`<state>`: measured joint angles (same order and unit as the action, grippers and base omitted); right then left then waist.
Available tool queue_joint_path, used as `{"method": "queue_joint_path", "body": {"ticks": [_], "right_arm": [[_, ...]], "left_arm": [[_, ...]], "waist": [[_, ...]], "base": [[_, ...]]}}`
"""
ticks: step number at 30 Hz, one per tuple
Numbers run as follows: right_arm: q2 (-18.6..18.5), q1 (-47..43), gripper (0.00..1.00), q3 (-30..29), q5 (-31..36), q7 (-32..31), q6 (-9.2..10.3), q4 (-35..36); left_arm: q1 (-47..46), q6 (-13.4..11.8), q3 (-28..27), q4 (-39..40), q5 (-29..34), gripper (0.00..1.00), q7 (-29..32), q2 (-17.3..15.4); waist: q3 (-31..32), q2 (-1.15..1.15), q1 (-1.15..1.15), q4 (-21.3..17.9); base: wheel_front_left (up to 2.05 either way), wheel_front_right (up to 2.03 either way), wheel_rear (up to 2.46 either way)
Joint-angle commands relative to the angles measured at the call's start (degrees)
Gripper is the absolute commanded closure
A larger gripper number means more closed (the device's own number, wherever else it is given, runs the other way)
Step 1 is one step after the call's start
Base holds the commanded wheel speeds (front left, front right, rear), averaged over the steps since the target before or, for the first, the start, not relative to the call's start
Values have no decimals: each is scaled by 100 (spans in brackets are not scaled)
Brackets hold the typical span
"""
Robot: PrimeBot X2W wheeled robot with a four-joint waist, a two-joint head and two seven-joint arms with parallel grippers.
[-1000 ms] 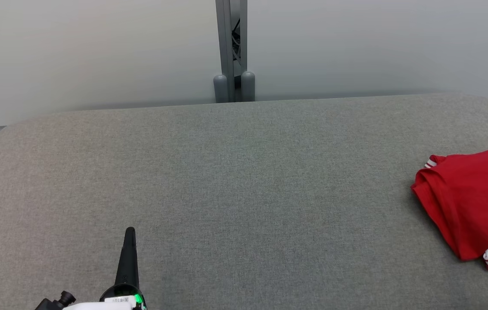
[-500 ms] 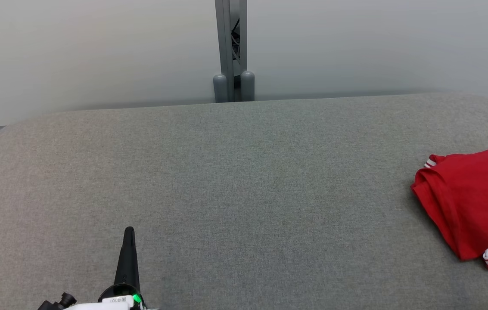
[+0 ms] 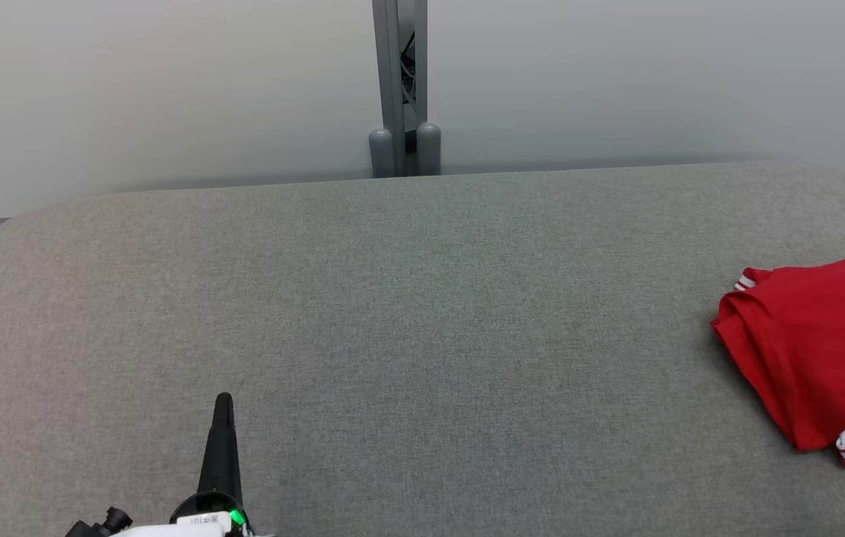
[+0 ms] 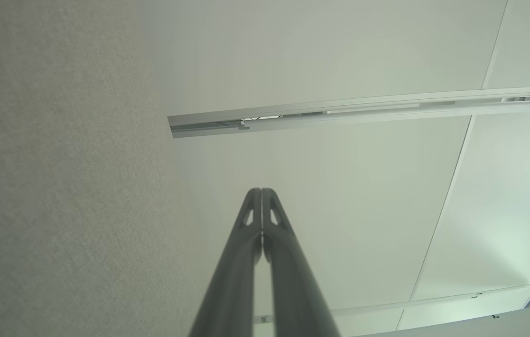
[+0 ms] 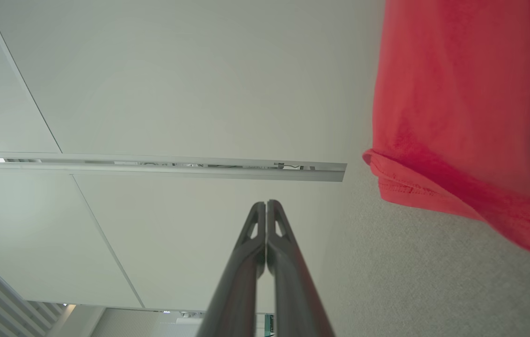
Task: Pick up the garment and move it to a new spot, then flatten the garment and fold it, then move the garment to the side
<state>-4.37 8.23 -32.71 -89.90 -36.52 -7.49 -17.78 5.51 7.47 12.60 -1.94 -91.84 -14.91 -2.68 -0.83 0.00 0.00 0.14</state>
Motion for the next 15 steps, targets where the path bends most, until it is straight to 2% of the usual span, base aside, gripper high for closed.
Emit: {"method": "queue_joint_path", "body": {"ticks": [1,15], "right_arm": [[-37,30,100,-11,-30,-31,0,-9],[-36,31,100,-11,-27,-34,0,-9]], "left_arm": [[49,29,-25,19,2,100,-18,-16],[50,29,-25,20,2,100,-18,-16]], "waist": [[0,0,0,0],[0,0,0,0]], "base": [[0,0,0],[0,0,0]]}}
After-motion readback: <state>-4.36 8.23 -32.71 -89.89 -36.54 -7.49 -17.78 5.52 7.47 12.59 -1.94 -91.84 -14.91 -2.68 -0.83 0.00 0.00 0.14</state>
